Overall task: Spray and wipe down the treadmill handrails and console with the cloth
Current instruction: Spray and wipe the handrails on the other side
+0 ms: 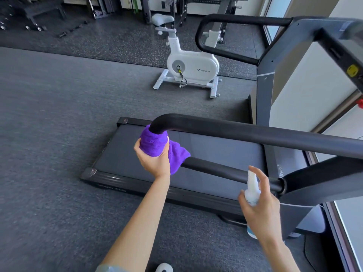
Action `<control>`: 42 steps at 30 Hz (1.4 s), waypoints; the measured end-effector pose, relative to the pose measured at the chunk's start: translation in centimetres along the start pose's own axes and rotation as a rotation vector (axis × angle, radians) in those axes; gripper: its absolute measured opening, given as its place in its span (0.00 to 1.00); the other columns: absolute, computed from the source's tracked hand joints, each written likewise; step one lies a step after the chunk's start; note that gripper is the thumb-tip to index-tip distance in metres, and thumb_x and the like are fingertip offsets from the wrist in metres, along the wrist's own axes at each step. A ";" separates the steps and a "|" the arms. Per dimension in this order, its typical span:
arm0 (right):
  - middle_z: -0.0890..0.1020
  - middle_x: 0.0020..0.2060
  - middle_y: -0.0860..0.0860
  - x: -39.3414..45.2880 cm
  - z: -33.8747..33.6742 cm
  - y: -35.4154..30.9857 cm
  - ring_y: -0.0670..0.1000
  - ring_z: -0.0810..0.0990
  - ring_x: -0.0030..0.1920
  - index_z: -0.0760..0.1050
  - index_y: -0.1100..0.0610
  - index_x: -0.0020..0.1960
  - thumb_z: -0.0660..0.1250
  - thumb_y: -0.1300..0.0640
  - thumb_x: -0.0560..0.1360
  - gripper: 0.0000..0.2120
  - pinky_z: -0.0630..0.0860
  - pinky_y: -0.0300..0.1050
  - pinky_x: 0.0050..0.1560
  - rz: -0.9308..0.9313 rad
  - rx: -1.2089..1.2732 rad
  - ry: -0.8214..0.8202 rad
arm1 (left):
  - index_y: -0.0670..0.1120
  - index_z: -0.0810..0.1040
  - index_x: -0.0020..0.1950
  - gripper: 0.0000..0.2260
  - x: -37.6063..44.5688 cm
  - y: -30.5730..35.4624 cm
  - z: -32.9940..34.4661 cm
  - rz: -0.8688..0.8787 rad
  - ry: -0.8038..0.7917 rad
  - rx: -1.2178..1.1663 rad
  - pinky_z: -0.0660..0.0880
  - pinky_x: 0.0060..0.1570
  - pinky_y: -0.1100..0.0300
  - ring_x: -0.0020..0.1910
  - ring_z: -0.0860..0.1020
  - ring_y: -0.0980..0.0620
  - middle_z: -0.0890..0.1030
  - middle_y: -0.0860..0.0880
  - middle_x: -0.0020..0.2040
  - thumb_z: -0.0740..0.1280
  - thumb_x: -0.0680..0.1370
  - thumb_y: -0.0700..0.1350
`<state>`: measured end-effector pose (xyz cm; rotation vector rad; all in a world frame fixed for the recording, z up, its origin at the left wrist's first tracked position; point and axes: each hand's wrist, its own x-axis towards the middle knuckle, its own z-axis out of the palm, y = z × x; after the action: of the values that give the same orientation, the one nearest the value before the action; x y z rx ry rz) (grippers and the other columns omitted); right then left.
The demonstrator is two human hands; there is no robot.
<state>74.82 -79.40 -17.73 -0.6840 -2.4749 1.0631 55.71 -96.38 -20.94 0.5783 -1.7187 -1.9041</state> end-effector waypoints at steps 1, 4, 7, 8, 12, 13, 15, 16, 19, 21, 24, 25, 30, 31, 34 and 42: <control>0.75 0.36 0.36 -0.2 0.0 0.0 0.49 0.77 0.30 0.63 0.35 0.66 0.71 0.65 0.72 0.34 0.76 0.46 0.31 -0.004 0.005 0.001 | 0.53 0.73 0.61 0.29 -0.3 -0.4 0.0 -0.081 0.008 -0.043 0.75 0.60 0.56 0.53 0.79 0.62 0.80 0.58 0.56 0.81 0.64 0.47; 0.75 0.37 0.34 -0.7 -0.4 0.1 0.47 0.77 0.33 0.62 0.34 0.66 0.71 0.65 0.72 0.35 0.73 0.40 0.31 -0.018 0.025 0.015 | 0.50 0.74 0.62 0.28 -1.0 -0.4 -0.3 -0.112 0.020 -0.072 0.75 0.61 0.55 0.53 0.79 0.61 0.80 0.55 0.56 0.80 0.66 0.46; 0.73 0.40 0.32 -0.7 -0.8 0.4 0.46 0.78 0.35 0.61 0.33 0.67 0.71 0.65 0.72 0.36 0.73 0.38 0.32 -0.007 0.030 0.022 | 0.47 0.73 0.63 0.30 -0.4 1.4 -0.7 0.180 -0.025 0.036 0.72 0.62 0.62 0.59 0.76 0.58 0.76 0.53 0.60 0.80 0.65 0.47; 0.73 0.40 0.32 -0.7 -1.0 0.5 0.46 0.78 0.35 0.61 0.33 0.67 0.71 0.65 0.72 0.36 0.73 0.38 0.32 -0.008 0.027 0.020 | 0.48 0.74 0.63 0.30 0.1 2.1 -0.5 0.289 -0.056 0.057 0.71 0.59 0.67 0.59 0.76 0.59 0.76 0.54 0.60 0.80 0.64 0.46; 0.75 0.34 0.36 -0.3 -0.8 0.5 0.46 0.77 0.31 0.63 0.35 0.67 0.71 0.64 0.72 0.34 0.70 0.34 0.29 0.008 0.008 0.027 | 0.51 0.74 0.62 0.31 1.7 3.2 0.0 0.512 -0.158 0.119 0.70 0.55 0.69 0.59 0.76 0.57 0.75 0.57 0.58 0.77 0.61 0.40; 0.75 0.33 0.37 -0.2 -0.6 0.4 0.47 0.77 0.30 0.63 0.35 0.66 0.71 0.64 0.72 0.34 0.71 0.36 0.28 0.006 0.004 0.026 | 0.51 0.74 0.62 0.31 1.6 3.0 -0.1 0.480 -0.148 0.118 0.70 0.55 0.70 0.59 0.76 0.59 0.76 0.58 0.58 0.77 0.61 0.40; 0.76 0.33 0.38 -0.1 -0.3 0.2 0.47 0.77 0.30 0.63 0.36 0.66 0.71 0.64 0.72 0.33 0.72 0.41 0.29 -0.004 -0.001 0.022 | 0.51 0.73 0.62 0.31 1.1 1.7 -0.4 0.343 -0.101 0.119 0.72 0.57 0.67 0.57 0.76 0.62 0.76 0.60 0.58 0.80 0.62 0.43; 0.76 0.34 0.38 -0.1 -0.2 0.0 0.47 0.77 0.30 0.63 0.36 0.66 0.71 0.64 0.72 0.33 0.72 0.42 0.30 -0.009 0.005 0.021 | 0.50 0.73 0.63 0.31 0.6 0.9 -0.6 0.253 -0.078 0.109 0.73 0.59 0.61 0.57 0.76 0.60 0.77 0.58 0.59 0.80 0.63 0.44; 0.76 0.36 0.36 -0.1 -0.2 -0.2 0.46 0.77 0.32 0.64 0.37 0.67 0.71 0.64 0.72 0.33 0.70 0.39 0.31 -0.019 0.021 0.038 | 0.47 0.73 0.62 0.29 0.1 -0.2 -1.1 0.069 -0.080 0.089 0.73 0.61 0.50 0.58 0.78 0.53 0.79 0.51 0.60 0.81 0.65 0.46; 0.75 0.36 0.35 -0.2 -0.4 0.0 0.45 0.77 0.33 0.64 0.37 0.66 0.71 0.64 0.72 0.33 0.70 0.37 0.31 -0.014 0.021 0.045 | 0.43 0.74 0.60 0.26 -0.2 -0.2 -1.8 0.086 -0.084 0.110 0.73 0.61 0.48 0.57 0.78 0.48 0.79 0.47 0.58 0.80 0.66 0.45; 0.75 0.36 0.34 -0.4 -0.9 0.4 0.46 0.77 0.33 0.63 0.35 0.67 0.71 0.64 0.72 0.34 0.70 0.36 0.31 0.001 0.038 0.041 | 0.44 0.75 0.53 0.18 -1.8 1.1 -3.8 0.146 -0.026 0.035 0.75 0.57 0.55 0.54 0.79 0.48 0.79 0.47 0.53 0.77 0.70 0.48; 0.74 0.36 0.35 -0.4 -1.0 0.5 0.46 0.77 0.33 0.63 0.35 0.67 0.71 0.64 0.73 0.34 0.72 0.38 0.31 0.005 0.039 0.036 | 0.48 0.75 0.52 0.16 -2.7 1.8 -4.5 0.142 -0.028 -0.030 0.75 0.56 0.59 0.53 0.79 0.52 0.80 0.51 0.52 0.75 0.71 0.51; 0.75 0.38 0.35 -0.2 -1.3 0.5 0.48 0.77 0.34 0.63 0.36 0.66 0.70 0.65 0.73 0.33 0.75 0.47 0.34 0.004 0.048 0.016 | 0.52 0.76 0.61 0.20 -6.8 4.7 -4.3 -0.106 -0.089 -0.282 0.75 0.60 0.58 0.57 0.80 0.57 0.82 0.57 0.57 0.71 0.72 0.57; 0.75 0.37 0.35 -0.2 -1.3 0.5 0.48 0.77 0.33 0.63 0.36 0.66 0.70 0.65 0.72 0.33 0.74 0.46 0.33 0.000 0.050 0.016 | 0.52 0.76 0.62 0.20 -7.4 5.3 -3.5 -0.187 -0.117 -0.314 0.75 0.61 0.54 0.58 0.80 0.56 0.82 0.56 0.58 0.71 0.73 0.57; 0.76 0.35 0.38 -0.1 -1.4 0.6 0.48 0.76 0.32 0.63 0.35 0.65 0.70 0.64 0.72 0.33 0.72 0.45 0.30 -0.001 0.054 0.018 | 0.53 0.77 0.63 0.17 -8.9 6.8 -0.9 -0.347 -0.194 -0.373 0.74 0.63 0.48 0.58 0.80 0.54 0.82 0.55 0.59 0.70 0.76 0.55; 0.77 0.33 0.42 -0.6 -2.1 2.0 0.46 0.76 0.35 0.65 0.36 0.65 0.70 0.66 0.71 0.33 0.72 0.38 0.33 0.000 0.091 0.042 | 0.57 0.78 0.55 0.17 -8.6 11.2 5.1 -0.512 -0.103 -0.467 0.77 0.60 0.54 0.52 0.82 0.59 0.83 0.61 0.53 0.75 0.69 0.58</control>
<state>76.96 -77.34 -17.91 -0.6720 -2.3748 1.1423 60.21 -87.90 -9.49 0.7932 -1.1761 -2.6241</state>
